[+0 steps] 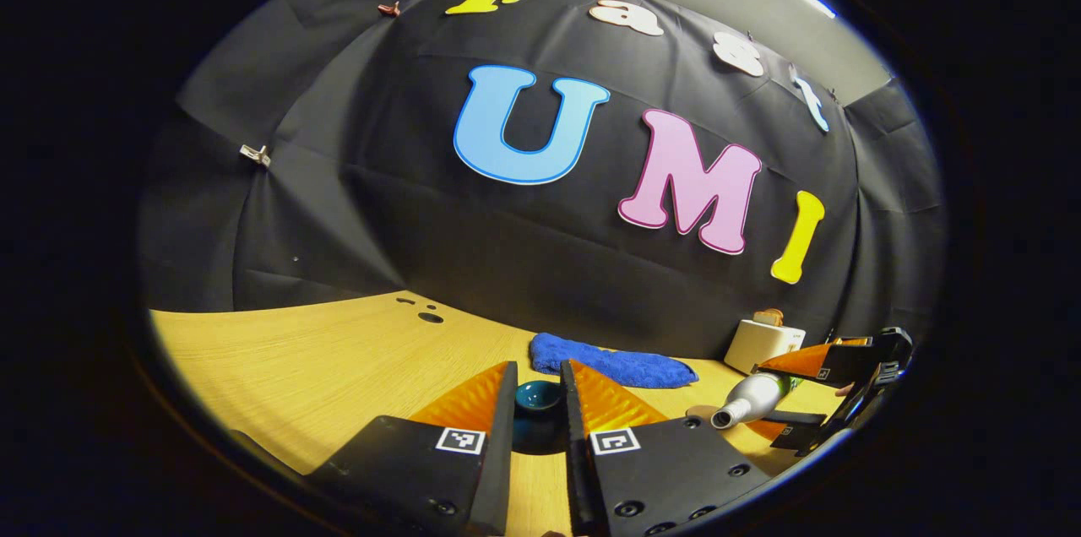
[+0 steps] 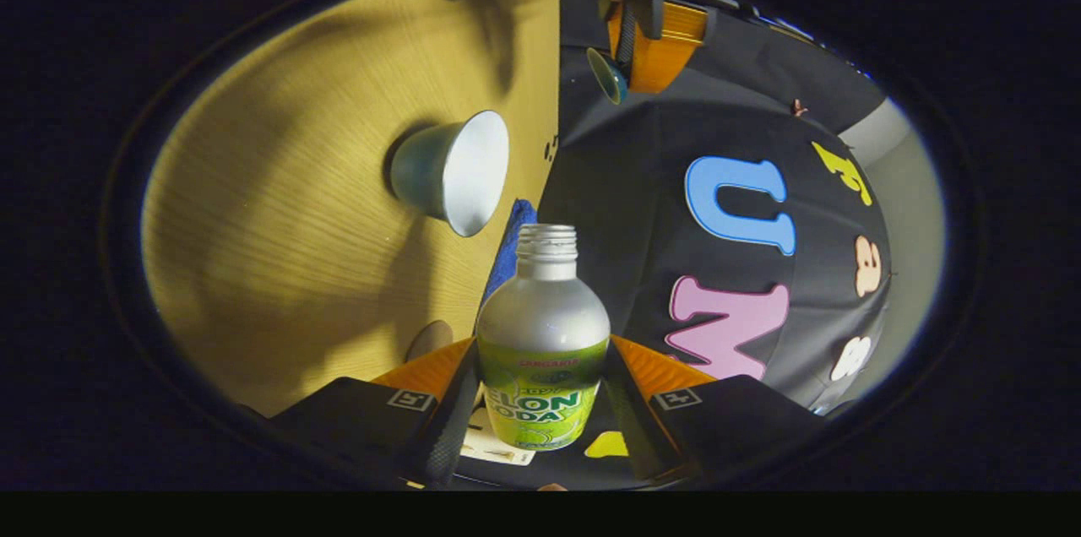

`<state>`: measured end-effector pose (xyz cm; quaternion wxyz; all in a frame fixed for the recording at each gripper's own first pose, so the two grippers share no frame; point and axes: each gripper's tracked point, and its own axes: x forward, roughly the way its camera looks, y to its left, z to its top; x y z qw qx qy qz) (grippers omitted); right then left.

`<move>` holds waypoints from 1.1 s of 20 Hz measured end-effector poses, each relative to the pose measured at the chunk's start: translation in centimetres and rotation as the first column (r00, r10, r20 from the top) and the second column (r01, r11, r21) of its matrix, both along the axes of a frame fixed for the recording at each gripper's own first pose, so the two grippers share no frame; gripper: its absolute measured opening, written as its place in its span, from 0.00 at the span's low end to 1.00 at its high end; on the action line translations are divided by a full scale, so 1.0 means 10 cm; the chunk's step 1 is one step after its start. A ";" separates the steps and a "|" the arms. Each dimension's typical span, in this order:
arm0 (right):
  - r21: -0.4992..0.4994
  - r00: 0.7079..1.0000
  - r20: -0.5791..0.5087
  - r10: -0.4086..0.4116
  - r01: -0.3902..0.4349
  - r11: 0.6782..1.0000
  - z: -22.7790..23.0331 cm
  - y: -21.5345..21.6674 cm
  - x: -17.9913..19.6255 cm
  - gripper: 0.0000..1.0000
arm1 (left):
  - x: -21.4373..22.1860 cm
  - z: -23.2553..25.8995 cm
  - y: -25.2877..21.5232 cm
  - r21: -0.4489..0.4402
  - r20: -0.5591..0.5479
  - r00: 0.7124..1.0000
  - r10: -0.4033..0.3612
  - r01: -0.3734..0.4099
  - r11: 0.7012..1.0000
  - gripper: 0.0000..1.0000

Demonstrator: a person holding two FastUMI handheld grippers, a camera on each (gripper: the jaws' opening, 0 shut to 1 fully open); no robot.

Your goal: Open the teacup lid with one hand, grasp the water bottle and pour water into the teacup with the other hand; after pouring, place the water bottle on the coaster and then close the teacup lid.

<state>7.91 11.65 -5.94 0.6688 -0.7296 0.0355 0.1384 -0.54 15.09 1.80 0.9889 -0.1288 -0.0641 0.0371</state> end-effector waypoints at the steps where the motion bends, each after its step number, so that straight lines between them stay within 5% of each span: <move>1: -0.014 1.000 0.002 0.005 -0.005 1.000 0.02 0.01 0.00 0.78 | 0.00 0.00 0.00 0.002 0.000 1.000 -0.001 0.001 1.000 0.34; 22: -0.315 0.979 0.085 0.184 -0.148 0.937 0.36 0.17 0.11 0.82 | 0.03 -0.07 0.05 -0.033 -0.010 1.000 -0.006 0.006 0.999 0.31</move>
